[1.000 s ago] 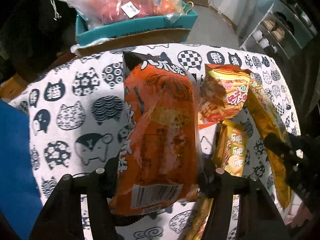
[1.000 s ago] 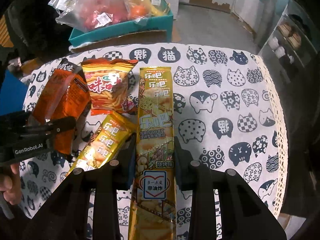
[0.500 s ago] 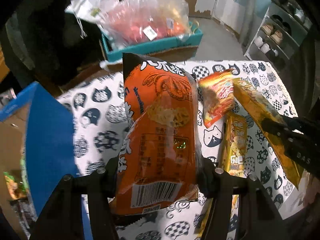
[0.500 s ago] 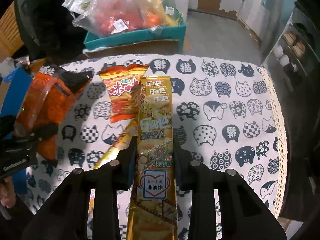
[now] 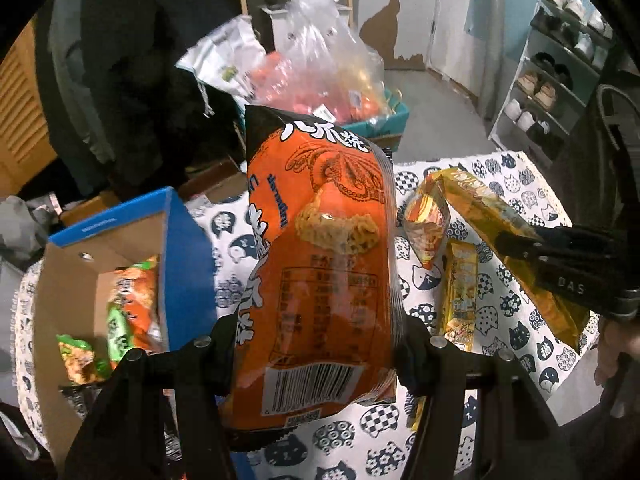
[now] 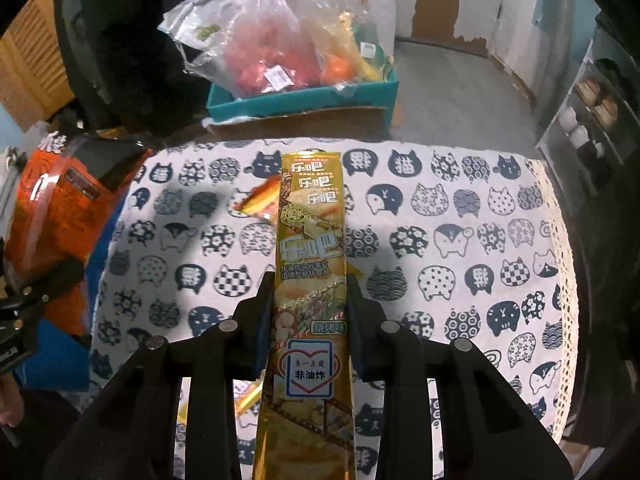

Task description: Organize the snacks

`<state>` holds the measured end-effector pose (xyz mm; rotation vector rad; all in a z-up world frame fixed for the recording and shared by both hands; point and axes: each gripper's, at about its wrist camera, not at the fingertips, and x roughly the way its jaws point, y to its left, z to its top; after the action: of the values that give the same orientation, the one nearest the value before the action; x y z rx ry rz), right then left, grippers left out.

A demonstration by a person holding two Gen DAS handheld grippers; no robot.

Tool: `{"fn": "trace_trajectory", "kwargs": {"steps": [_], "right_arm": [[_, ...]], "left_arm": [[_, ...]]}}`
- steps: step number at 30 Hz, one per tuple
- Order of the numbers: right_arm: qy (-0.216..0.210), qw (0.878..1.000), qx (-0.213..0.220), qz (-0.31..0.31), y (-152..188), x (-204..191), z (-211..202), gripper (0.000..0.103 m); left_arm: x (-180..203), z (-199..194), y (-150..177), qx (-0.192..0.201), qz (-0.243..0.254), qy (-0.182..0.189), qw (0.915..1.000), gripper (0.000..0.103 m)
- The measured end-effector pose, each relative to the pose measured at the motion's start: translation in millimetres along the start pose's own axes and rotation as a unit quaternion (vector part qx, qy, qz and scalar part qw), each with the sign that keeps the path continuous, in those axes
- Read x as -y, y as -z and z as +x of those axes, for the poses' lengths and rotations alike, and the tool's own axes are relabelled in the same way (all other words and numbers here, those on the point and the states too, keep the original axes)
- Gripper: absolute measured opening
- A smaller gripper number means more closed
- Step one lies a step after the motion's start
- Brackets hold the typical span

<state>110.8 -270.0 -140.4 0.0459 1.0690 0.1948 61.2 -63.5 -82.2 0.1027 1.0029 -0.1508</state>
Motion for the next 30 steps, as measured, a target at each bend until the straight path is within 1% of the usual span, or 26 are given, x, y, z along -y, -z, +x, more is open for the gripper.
{"fn": "trace_trajectory", "kwargs": {"steps": [8,16,22,30], "right_arm": [[-0.014,1.000,0.008,-0.015,-6,-25,-10,0.030],[-0.029,0.999,0.023,-0.037,-16,-61,-23,0.030],[-0.044,0.997,0.028,-0.052,-23,-87,-26,0.030],[-0.063,0.995,0.032,-0.070,-35,-127,-27,0.030]], "left_arm": [[-24,-27,10,0.019,-0.014,-0.014,0.9996,0.061],[-52,-43,20,0.032,-0.036,-0.027,0.9985,0.061],[-74,-48,28,0.034,-0.060,-0.027,0.9972,0.061],[-110,-57,41,0.043,-0.089,-0.044,0.9941,0.061]]}}
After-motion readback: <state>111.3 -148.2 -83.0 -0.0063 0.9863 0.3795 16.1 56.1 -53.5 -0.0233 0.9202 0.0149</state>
